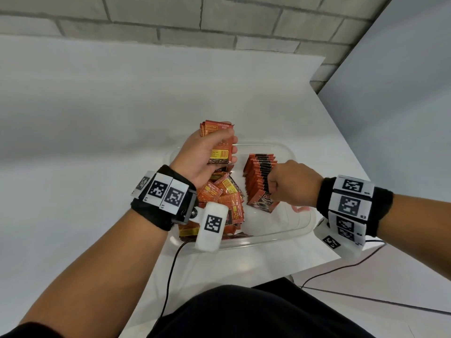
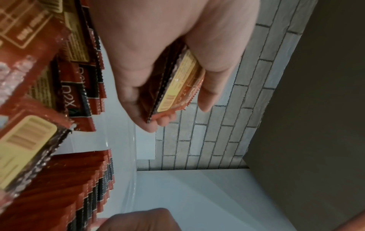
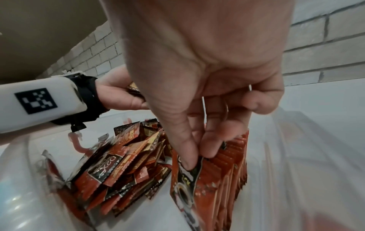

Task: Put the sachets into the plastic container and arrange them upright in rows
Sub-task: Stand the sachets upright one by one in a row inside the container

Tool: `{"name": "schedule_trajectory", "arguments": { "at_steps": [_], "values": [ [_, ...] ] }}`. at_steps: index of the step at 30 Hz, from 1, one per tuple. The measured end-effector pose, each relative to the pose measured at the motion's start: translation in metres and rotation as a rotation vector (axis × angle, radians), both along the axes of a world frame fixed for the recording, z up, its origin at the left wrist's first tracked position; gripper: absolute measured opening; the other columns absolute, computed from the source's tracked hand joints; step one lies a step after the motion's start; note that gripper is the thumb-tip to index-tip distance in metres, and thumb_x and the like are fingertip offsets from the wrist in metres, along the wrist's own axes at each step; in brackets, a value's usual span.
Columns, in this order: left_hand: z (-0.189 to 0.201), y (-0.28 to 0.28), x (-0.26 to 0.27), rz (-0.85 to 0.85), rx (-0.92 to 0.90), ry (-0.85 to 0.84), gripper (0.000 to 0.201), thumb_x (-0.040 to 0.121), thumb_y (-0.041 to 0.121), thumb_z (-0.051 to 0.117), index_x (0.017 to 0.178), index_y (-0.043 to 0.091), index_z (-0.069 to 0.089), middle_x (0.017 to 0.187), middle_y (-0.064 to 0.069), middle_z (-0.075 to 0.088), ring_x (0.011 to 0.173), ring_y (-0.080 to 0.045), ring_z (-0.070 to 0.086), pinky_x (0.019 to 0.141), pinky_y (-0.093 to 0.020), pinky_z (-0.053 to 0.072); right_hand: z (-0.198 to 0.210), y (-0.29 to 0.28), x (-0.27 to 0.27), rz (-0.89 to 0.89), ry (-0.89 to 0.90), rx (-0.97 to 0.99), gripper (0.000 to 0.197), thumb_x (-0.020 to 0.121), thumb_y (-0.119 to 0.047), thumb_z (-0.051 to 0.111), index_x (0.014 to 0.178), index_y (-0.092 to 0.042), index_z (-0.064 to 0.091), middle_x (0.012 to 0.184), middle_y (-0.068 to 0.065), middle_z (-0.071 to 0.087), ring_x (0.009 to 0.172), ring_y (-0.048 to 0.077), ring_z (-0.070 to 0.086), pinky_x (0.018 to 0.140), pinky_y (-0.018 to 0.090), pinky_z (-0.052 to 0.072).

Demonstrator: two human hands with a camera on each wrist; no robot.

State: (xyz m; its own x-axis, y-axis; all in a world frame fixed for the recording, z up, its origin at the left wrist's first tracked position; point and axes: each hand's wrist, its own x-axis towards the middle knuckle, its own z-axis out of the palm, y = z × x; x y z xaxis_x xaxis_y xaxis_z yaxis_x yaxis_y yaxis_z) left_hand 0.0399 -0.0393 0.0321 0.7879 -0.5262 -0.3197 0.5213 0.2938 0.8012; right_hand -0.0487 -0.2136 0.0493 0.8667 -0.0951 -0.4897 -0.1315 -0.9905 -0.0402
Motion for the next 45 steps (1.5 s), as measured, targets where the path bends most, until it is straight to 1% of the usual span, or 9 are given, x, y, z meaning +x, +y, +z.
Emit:
{"name": "schedule_trajectory", "arguments": {
  "at_steps": [6, 13, 16, 20, 34, 38, 40, 42, 45],
  "values": [
    [0.0, -0.001, -0.001, -0.012, 0.01, 0.0, 0.01, 0.088, 0.015, 0.063, 0.097, 0.012, 0.062, 0.085, -0.007, 0.066, 0.074, -0.019, 0.063, 0.07, -0.035, 0.054, 0.004, 0.007, -0.004, 0.053, 0.033, -0.085, 0.009, 0.081, -0.008, 0.058, 0.072, -0.005, 0.06, 0.057, 0.0, 0.048, 0.046, 0.012, 0.043, 0.045, 0.02, 0.035],
    [0.001, -0.003, -0.004, -0.017, 0.022, -0.005, 0.008, 0.089, 0.015, 0.062, 0.097, 0.014, 0.063, 0.084, -0.006, 0.067, 0.074, -0.017, 0.064, 0.071, -0.033, 0.055, 0.002, 0.011, -0.009, 0.128, -0.013, -0.151, 0.026, 0.084, -0.009, 0.055, 0.062, -0.014, 0.043, 0.06, -0.004, 0.041, 0.054, 0.015, 0.042, 0.048, 0.021, 0.016],
    [0.001, -0.003, -0.005, -0.011, 0.024, 0.0, 0.007, 0.089, 0.015, 0.062, 0.096, 0.014, 0.063, 0.082, -0.005, 0.067, 0.073, -0.018, 0.064, 0.071, -0.034, 0.055, 0.002, 0.011, -0.009, 0.144, -0.033, -0.155, 0.023, 0.083, -0.01, 0.055, 0.064, -0.016, 0.045, 0.063, -0.004, 0.043, 0.065, 0.02, 0.048, 0.051, 0.022, 0.014],
    [0.001, -0.003, -0.005, -0.009, 0.032, 0.001, 0.008, 0.089, 0.016, 0.062, 0.096, 0.014, 0.063, 0.082, -0.005, 0.068, 0.072, -0.017, 0.065, 0.071, -0.034, 0.055, 0.001, 0.01, -0.009, 0.146, -0.039, -0.152, 0.018, 0.082, -0.009, 0.056, 0.066, -0.015, 0.048, 0.062, -0.004, 0.044, 0.064, 0.02, 0.047, 0.05, 0.021, 0.013],
    [-0.002, -0.005, -0.004, 0.013, -0.004, 0.031, 0.007, 0.091, 0.016, 0.058, 0.095, 0.012, 0.062, 0.081, -0.007, 0.068, 0.071, -0.018, 0.065, 0.068, -0.033, 0.056, 0.004, 0.001, -0.01, 0.131, -0.065, -0.116, 0.009, 0.082, -0.017, 0.058, 0.082, -0.008, 0.058, 0.073, 0.003, 0.058, 0.055, 0.016, 0.043, 0.047, 0.023, 0.03],
    [-0.003, -0.005, -0.004, 0.017, -0.046, 0.101, 0.013, 0.094, 0.011, 0.047, 0.096, 0.006, 0.059, 0.081, -0.011, 0.067, 0.071, -0.022, 0.065, 0.066, -0.035, 0.057, 0.009, -0.002, -0.009, 0.104, -0.077, -0.078, 0.009, 0.084, -0.023, 0.061, 0.086, -0.014, 0.059, 0.076, -0.001, 0.059, 0.056, 0.015, 0.05, 0.057, 0.028, 0.043],
    [-0.003, -0.004, -0.005, -0.006, -0.048, 0.101, 0.014, 0.093, 0.008, 0.047, 0.099, 0.005, 0.059, 0.081, -0.011, 0.067, 0.072, -0.023, 0.066, 0.072, -0.038, 0.057, 0.015, -0.004, -0.006, 0.08, -0.147, 0.004, 0.011, 0.084, -0.029, 0.064, 0.087, -0.02, 0.059, 0.081, -0.003, 0.062, 0.067, 0.016, 0.057, 0.061, 0.028, 0.045],
    [-0.002, -0.004, -0.008, -0.048, 0.004, 0.035, 0.012, 0.092, 0.006, 0.052, 0.1, 0.009, 0.059, 0.085, -0.01, 0.069, 0.078, -0.022, 0.067, 0.079, -0.04, 0.055, 0.024, -0.006, 0.0, 0.011, -0.281, 0.212, 0.014, 0.085, -0.032, 0.067, 0.092, -0.023, 0.06, 0.082, -0.005, 0.065, 0.063, 0.005, 0.056, 0.061, 0.021, 0.044],
    [0.0, -0.004, -0.01, -0.11, 0.032, -0.031, 0.017, 0.089, 0.004, 0.059, 0.101, 0.016, 0.062, 0.091, -0.006, 0.071, 0.082, -0.021, 0.068, 0.077, -0.036, 0.055, 0.037, -0.001, 0.007, -0.105, -0.477, 0.483, 0.025, 0.087, -0.032, 0.066, 0.11, -0.026, 0.059, 0.09, -0.009, 0.062, 0.068, 0.005, 0.058, 0.063, 0.009, 0.041]
  ]
}}
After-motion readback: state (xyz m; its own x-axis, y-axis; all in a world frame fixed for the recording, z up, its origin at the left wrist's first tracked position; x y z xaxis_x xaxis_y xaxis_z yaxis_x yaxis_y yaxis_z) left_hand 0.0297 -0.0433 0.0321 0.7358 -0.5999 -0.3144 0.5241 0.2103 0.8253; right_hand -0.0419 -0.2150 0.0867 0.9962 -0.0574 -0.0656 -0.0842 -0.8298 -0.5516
